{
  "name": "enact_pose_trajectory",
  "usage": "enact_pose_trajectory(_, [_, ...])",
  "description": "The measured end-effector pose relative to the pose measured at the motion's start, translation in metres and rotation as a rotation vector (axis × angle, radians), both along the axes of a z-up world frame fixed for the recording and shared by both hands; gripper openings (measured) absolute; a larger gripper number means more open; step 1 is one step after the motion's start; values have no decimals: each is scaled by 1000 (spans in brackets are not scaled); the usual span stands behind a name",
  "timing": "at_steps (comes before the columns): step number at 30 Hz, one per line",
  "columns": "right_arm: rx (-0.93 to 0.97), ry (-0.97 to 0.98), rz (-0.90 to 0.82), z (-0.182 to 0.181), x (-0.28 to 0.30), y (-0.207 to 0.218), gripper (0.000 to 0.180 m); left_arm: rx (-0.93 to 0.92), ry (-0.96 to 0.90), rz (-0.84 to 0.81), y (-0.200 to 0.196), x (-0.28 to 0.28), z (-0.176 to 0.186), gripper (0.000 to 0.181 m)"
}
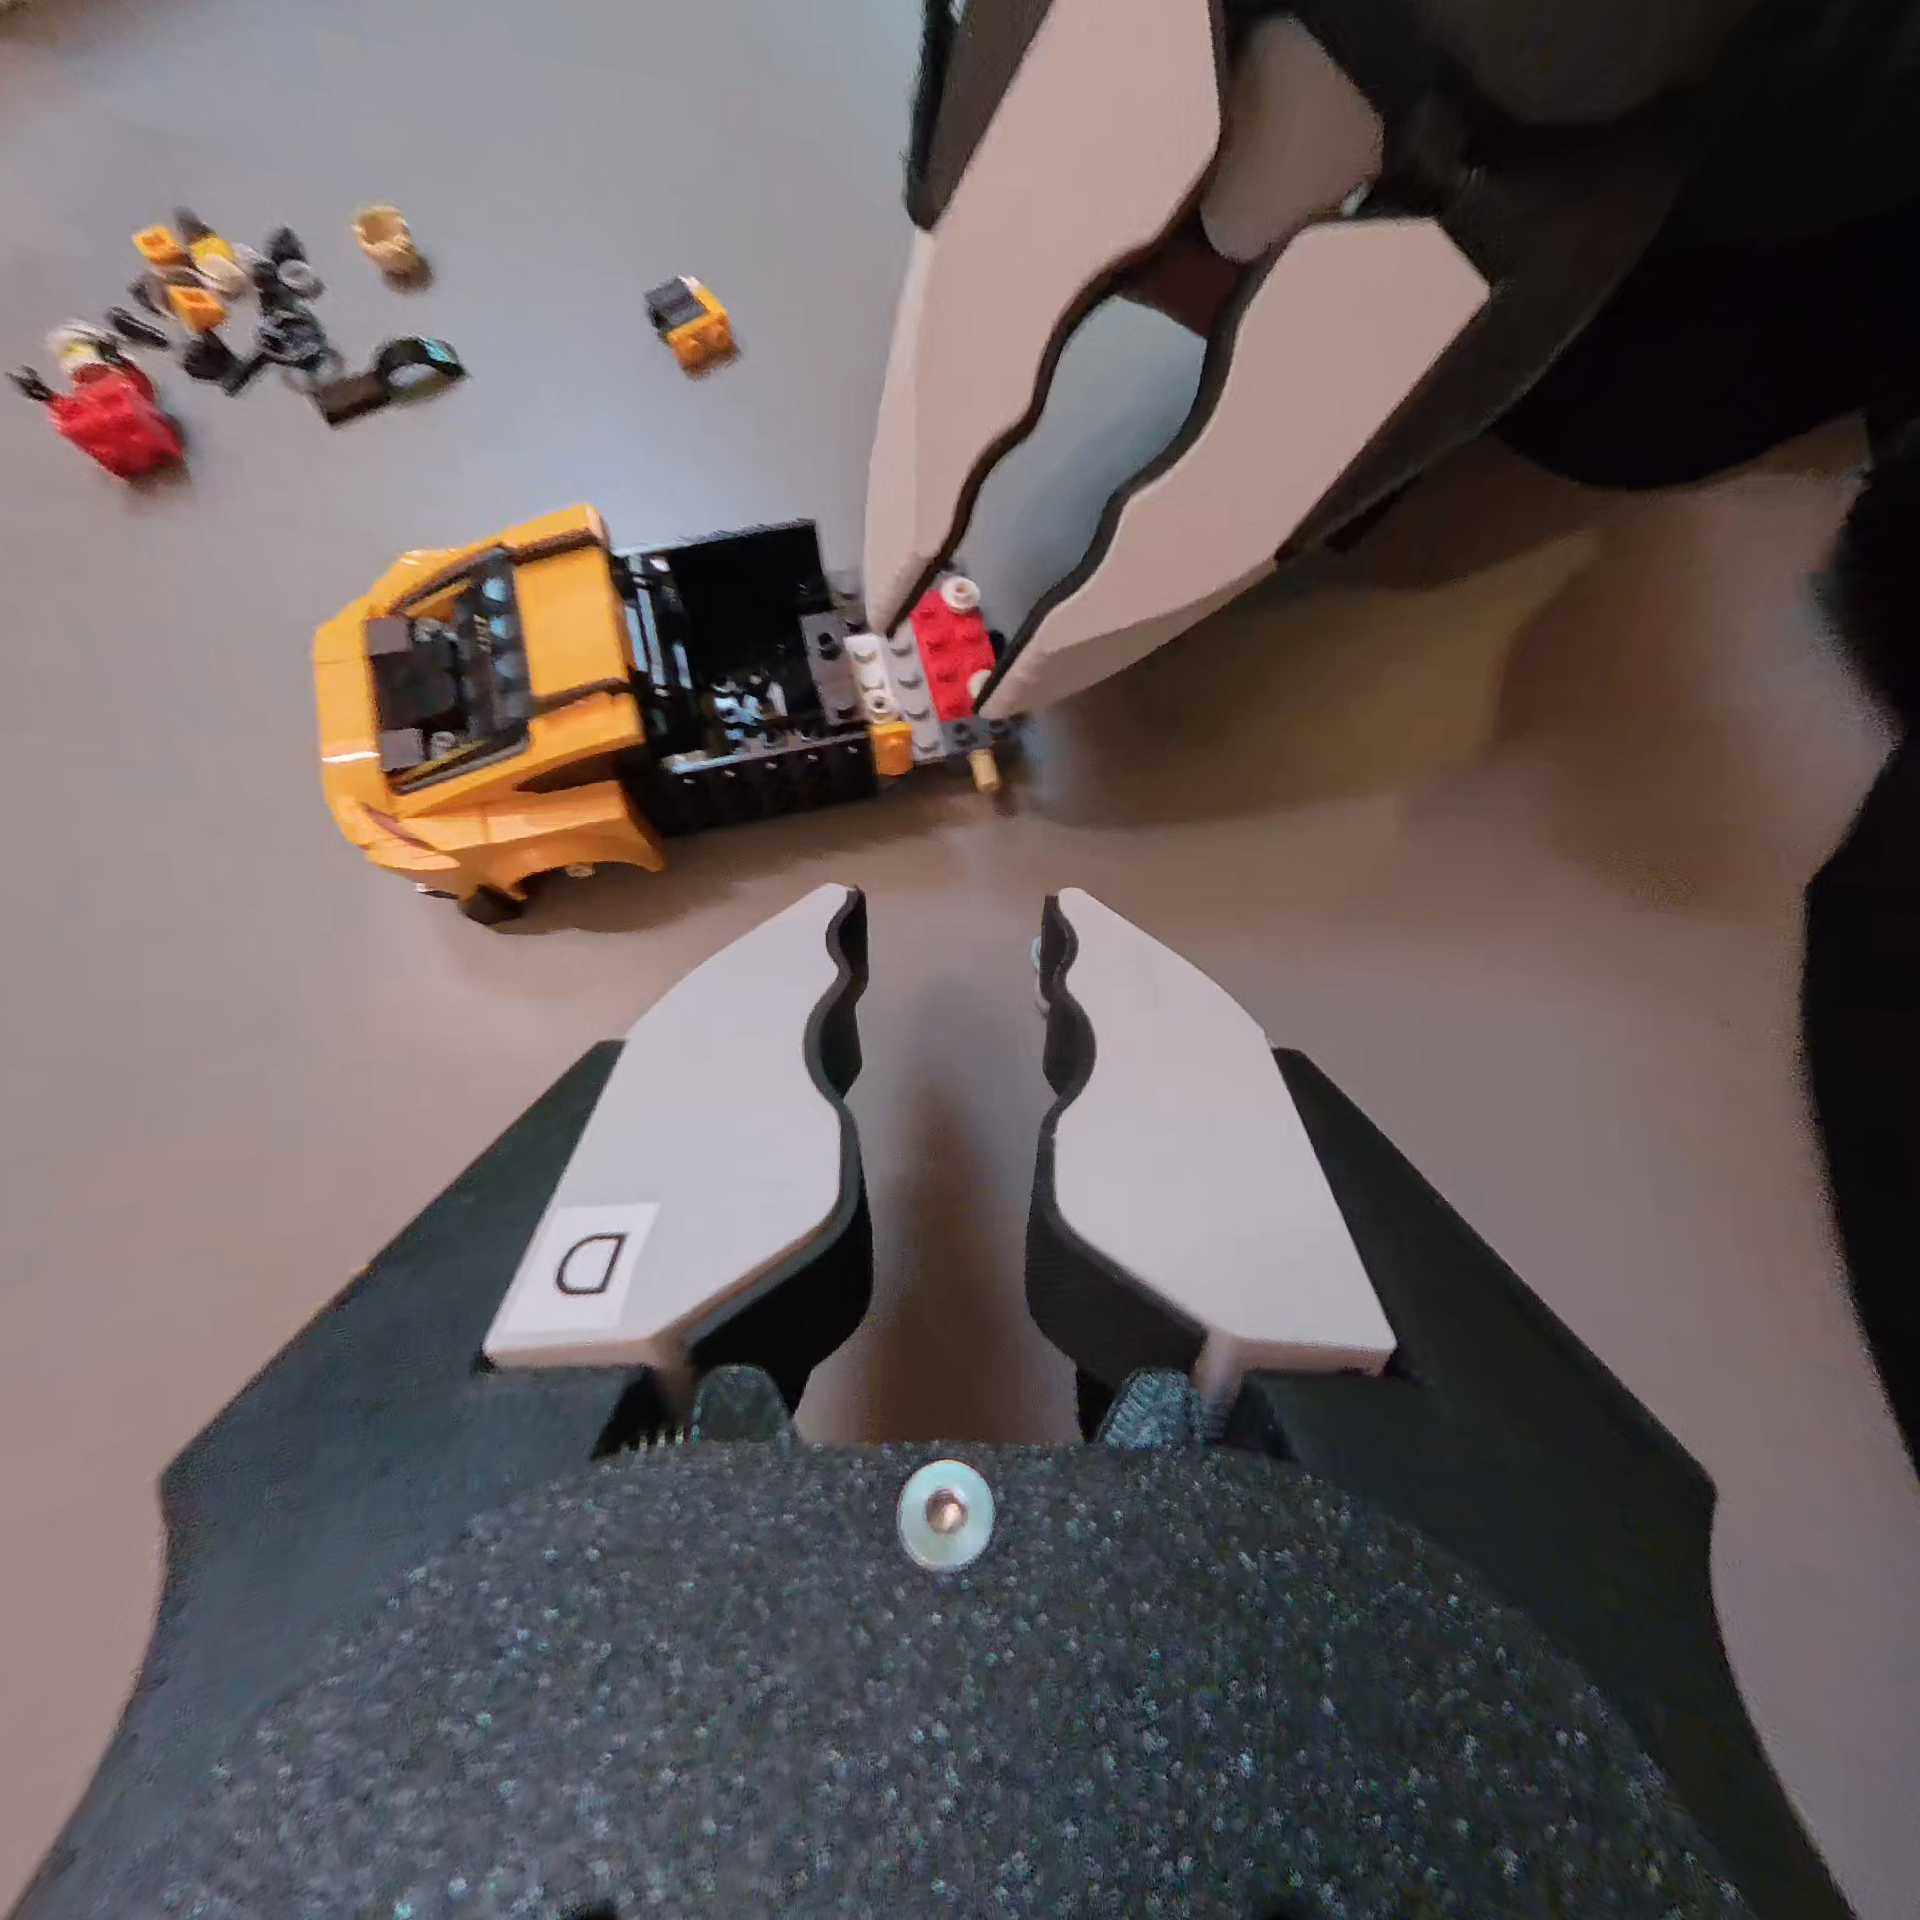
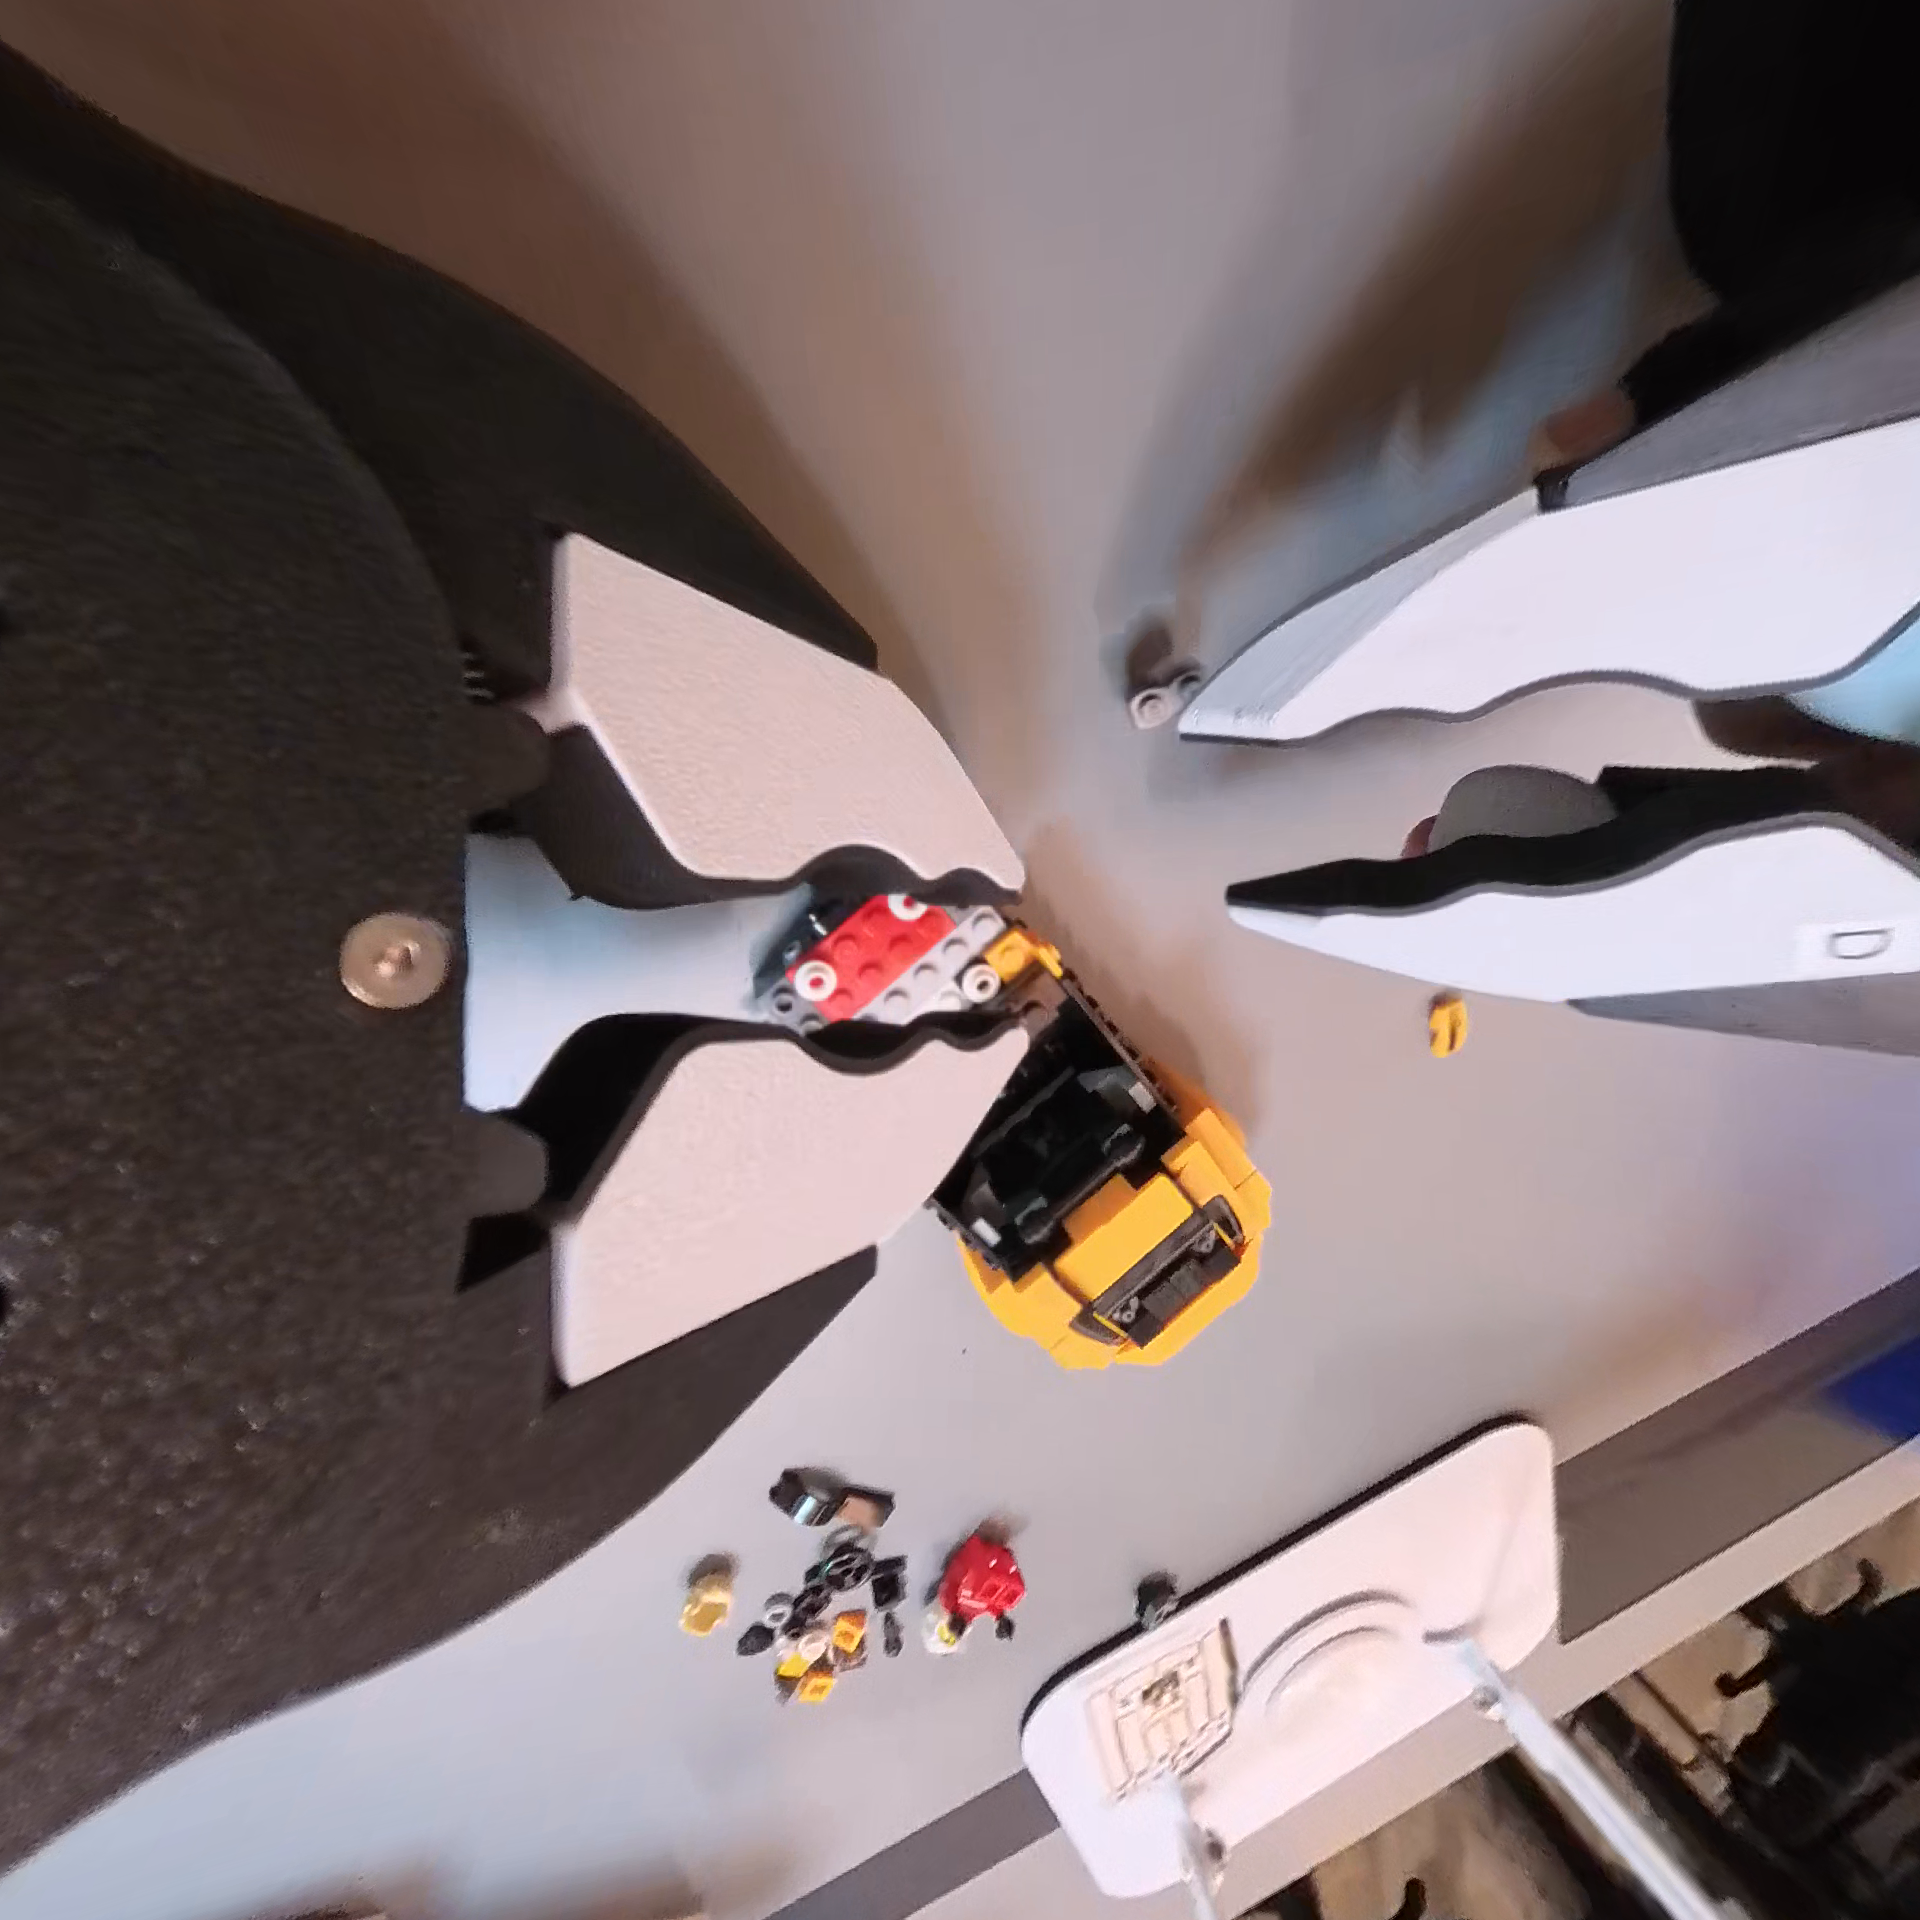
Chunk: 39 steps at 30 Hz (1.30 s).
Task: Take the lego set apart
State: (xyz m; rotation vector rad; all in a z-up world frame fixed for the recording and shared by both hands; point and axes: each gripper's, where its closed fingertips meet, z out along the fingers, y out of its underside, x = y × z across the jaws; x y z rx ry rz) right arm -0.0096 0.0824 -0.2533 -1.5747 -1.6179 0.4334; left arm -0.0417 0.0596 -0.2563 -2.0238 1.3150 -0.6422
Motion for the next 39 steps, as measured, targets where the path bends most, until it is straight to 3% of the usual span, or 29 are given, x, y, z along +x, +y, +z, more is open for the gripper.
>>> enact_pose_trajectory(6, [-77, -96, -146, -14, -11, 5, 4, 184, 31, -3, 35, -4, 8, 28])
enact_pose_trajectory(14, [-101, -99, -207, -17, -19, 11, 2, 353, 130, -196, 46, 11, -1, 20])
enact_pose_trajectory(18, [46, -120, -152, -17, -17, 14, 1, 319, 102, -193, 46, 15, -5, 8])
enact_pose_trajectory(23, [377, -214, -11, -19, -23, 6, 0, 299, 130, -176, 49, 14, -12, 1])
enact_pose_trajectory(27, [338, -138, 44, -9, -23, 0, 0, 312, 135, -134, 52, 10, -6, 7])
enact_pose_trajectory(34, [298, -31, 62, 5, -24, -6, 0, 164, -87, -146, 23, -3, 23, 27])
enact_pose_trajectory(39, [156, 92, 74, 14, -30, -16, 1, 262, -115, -221, 2, 3, 36, 16])
